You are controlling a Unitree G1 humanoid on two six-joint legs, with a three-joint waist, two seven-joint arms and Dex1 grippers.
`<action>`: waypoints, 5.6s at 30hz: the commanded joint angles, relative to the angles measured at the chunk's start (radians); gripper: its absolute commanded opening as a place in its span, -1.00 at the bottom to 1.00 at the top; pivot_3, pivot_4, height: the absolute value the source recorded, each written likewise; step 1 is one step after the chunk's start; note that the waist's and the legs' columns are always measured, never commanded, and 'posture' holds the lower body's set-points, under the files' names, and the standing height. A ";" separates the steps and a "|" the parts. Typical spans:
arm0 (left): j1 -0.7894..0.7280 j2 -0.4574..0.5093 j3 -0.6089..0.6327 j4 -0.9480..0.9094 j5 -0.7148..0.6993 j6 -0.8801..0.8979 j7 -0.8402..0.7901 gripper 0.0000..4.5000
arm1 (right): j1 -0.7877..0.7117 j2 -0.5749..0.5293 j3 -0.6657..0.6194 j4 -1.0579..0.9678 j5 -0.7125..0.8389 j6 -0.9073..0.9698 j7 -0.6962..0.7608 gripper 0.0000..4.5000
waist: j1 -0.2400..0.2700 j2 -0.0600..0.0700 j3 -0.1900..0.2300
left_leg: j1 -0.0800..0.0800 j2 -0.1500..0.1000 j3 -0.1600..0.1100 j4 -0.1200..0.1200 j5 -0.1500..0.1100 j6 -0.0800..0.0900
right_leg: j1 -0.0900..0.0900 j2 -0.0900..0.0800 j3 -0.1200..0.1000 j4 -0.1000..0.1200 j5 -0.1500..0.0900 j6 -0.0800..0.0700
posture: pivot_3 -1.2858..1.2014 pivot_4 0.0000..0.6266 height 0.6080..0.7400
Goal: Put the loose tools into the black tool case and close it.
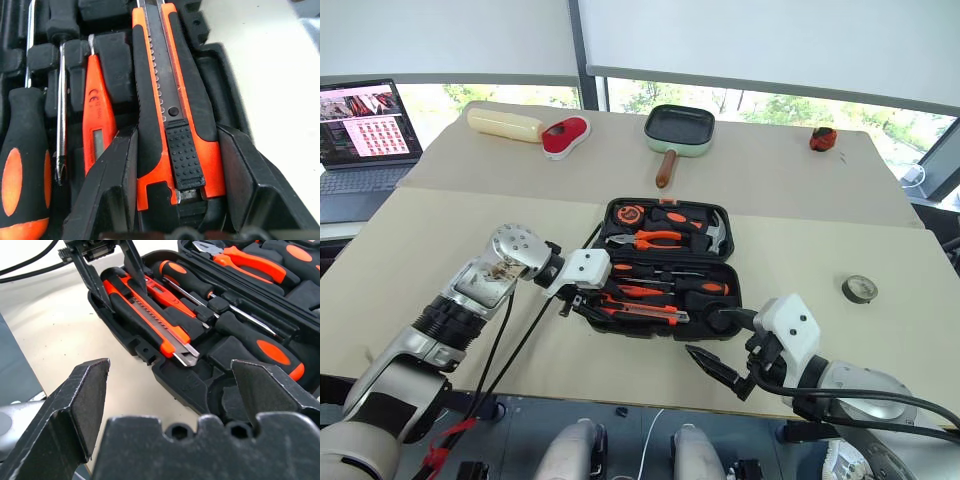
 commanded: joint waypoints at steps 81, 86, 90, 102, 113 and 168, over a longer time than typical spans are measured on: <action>0.143 0.090 0.342 -0.515 -0.532 0.443 0.129 0.98 | -0.202 -0.255 -0.198 0.915 -0.347 -0.285 0.247 1.00 | -0.019 0.005 0.001 | 0.013 -0.002 -0.001 -0.005 0.000 0.001 | 0.015 -0.001 0.001 -0.006 -0.002 0.001 | 0.03 -0.52 1.00; 0.164 0.112 0.345 -0.544 -0.530 0.432 0.157 0.98 | -0.361 -0.286 -0.066 1.144 -0.435 -0.373 0.292 1.00 | -0.020 0.005 0.001 | 0.012 -0.003 -0.001 -0.005 0.000 0.001 | 0.015 -0.002 0.001 -0.007 -0.002 0.001 | 0.03 -0.52 1.00; 0.179 0.127 0.355 -0.558 -0.534 0.431 0.178 0.98 | -0.463 -0.282 -0.008 1.273 -0.474 -0.424 0.323 1.00 | -0.023 0.006 0.002 | 0.013 -0.003 -0.001 -0.005 0.000 0.001 | 0.014 -0.002 0.001 -0.007 -0.002 0.002 | 0.03 -0.52 1.00; 0.198 0.138 0.357 -0.585 -0.542 0.428 0.222 0.98 | -0.492 -0.268 0.025 1.362 -0.501 -0.563 0.400 1.00 | -0.024 0.006 0.002 | 0.013 -0.004 -0.001 -0.006 0.000 0.001 | 0.014 -0.002 0.001 -0.007 -0.002 0.002 | 0.03 -0.52 1.00; 0.190 0.101 0.322 -0.579 -0.540 0.425 0.240 0.98 | -0.461 -0.295 0.001 1.162 -0.486 -0.481 0.415 1.00 | -0.026 0.007 0.002 | 0.016 -0.004 -0.001 -0.007 0.000 0.001 | 0.016 -0.002 0.003 -0.006 -0.002 0.002 | 0.03 -0.52 1.00; 0.240 0.147 0.346 -0.585 -0.524 0.387 0.284 1.00 | -1.024 -0.307 0.332 1.487 -0.645 -0.201 0.697 -0.97 | -0.023 0.013 0.007 | 0.012 -0.008 0.000 -0.013 0.000 0.001 | 0.012 -0.004 0.005 -0.013 -0.001 0.004 | 0.03 -0.52 1.00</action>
